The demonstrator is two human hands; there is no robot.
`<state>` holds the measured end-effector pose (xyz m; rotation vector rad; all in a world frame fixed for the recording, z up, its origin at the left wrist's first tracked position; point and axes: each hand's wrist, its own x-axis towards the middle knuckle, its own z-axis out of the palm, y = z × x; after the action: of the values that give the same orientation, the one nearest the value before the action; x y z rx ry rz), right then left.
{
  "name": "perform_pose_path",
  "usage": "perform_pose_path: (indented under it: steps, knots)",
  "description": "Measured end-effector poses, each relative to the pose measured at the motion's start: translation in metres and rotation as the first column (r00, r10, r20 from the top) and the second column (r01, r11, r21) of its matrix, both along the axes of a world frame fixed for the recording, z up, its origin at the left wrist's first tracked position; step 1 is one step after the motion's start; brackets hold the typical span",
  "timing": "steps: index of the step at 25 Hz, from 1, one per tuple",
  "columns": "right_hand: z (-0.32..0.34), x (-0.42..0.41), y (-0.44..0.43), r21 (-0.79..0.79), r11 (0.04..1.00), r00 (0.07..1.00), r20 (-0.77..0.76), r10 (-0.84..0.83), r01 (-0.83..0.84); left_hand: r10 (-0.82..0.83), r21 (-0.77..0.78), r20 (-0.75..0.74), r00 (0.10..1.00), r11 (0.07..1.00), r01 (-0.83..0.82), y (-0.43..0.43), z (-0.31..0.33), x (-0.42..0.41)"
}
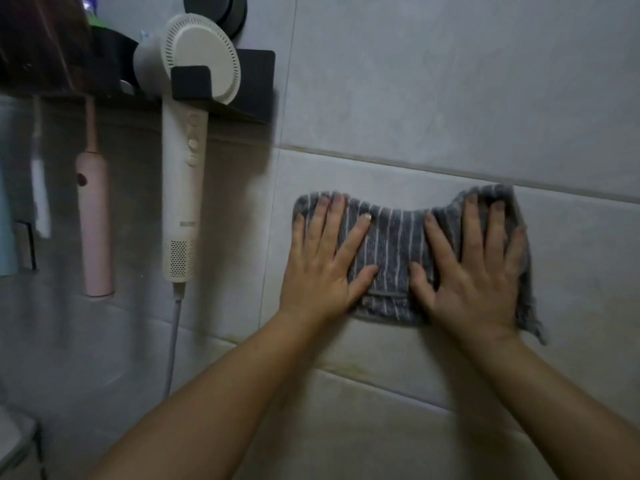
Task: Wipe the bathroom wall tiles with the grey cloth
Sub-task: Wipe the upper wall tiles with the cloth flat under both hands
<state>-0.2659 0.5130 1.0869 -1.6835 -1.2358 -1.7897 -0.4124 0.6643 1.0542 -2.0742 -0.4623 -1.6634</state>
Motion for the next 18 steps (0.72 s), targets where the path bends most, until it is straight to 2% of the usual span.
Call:
perform_pose_path:
  steps: [2, 4, 7, 9, 11, 14, 18]
  knots:
    - [0.032, 0.01, -0.007, 0.051, 0.998, 1.0, -0.019, -0.021, 0.022, 0.0, 0.011, 0.032, 0.999, 1.0, -0.001, -0.007, 0.04, 0.011]
    - [0.035, 0.019, -0.017, 0.095, 0.995, 0.999, -0.045, -0.026, 0.03, -0.001, 0.016, 0.06, 0.998, 1.0, 0.0, -0.015, 0.05, 0.021]
    - [-0.014, 0.03, -0.034, 0.105, 0.994, 0.996, -0.09, -0.02, 0.03, -0.015, 0.053, 0.002, 1.0, 0.998, 0.015, -0.031, 0.008, 0.035]
    - [-0.056, 0.032, -0.042, 0.035, 0.999, 0.993, -0.108, -0.038, 0.042, -0.004, 0.054, -0.072, 0.997, 0.999, 0.008, -0.04, -0.029, 0.04]
    - [-0.073, 0.033, -0.048, -0.023, 0.999, 0.995, -0.087, -0.042, 0.04, 0.016, 0.064, -0.107, 0.994, 0.998, -0.009, -0.044, -0.044, 0.041]
    - [-0.039, 0.046, -0.06, -0.043, 0.999, 0.999, -0.041, -0.012, 0.01, 0.019, 0.121, -0.144, 0.989, 0.993, -0.001, -0.052, -0.01, 0.047]
    - [0.026, 0.08, -0.091, 0.123, 0.992, 0.991, -0.133, -0.019, 0.036, -0.005, 0.076, -0.04, 0.999, 0.997, 0.008, -0.084, 0.061, 0.085]
